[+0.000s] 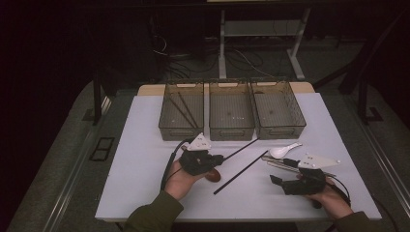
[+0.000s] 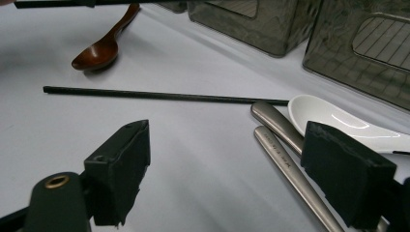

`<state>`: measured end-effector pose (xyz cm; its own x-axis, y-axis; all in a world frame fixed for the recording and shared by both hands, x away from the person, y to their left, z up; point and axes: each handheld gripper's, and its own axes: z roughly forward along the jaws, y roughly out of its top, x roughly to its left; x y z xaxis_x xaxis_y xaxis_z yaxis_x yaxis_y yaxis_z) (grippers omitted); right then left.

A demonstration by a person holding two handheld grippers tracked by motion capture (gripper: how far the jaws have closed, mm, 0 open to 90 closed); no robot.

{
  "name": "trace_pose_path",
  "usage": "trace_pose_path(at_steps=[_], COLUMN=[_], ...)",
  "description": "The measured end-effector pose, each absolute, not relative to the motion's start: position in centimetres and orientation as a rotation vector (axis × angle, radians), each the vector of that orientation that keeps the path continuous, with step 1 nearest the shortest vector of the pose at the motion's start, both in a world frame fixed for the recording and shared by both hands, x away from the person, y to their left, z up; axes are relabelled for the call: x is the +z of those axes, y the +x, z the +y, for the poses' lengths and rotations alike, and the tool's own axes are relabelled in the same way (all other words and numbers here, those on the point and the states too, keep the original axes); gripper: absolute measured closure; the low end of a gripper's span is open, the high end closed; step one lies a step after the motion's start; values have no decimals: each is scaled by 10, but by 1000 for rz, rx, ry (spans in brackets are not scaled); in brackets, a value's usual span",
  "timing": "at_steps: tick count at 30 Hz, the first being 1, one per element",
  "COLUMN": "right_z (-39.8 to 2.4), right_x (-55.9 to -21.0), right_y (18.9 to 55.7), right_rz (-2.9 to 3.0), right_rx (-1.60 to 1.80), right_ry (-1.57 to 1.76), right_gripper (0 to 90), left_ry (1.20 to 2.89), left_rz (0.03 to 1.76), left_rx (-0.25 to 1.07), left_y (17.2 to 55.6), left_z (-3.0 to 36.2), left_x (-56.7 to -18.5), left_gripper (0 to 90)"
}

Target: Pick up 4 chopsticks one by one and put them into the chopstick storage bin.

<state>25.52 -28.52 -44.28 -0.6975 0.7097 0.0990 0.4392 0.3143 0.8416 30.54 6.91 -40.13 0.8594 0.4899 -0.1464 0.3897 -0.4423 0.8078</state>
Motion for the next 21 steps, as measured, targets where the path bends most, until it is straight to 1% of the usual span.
trace_pose_path(at_steps=[7,21], right_z=[-285,-286], right_x=[-443,-442], right_y=[255,255], right_rz=[2298,2297], right_rx=[1331,1327], right_ry=[1034,1030], right_gripper=[175,176], left_ry=[2071,2030], left_rz=[636,633], left_rx=[129,170], left_y=[312,334], left_z=[81,101], left_x=[-395,-377], left_gripper=[849,849])
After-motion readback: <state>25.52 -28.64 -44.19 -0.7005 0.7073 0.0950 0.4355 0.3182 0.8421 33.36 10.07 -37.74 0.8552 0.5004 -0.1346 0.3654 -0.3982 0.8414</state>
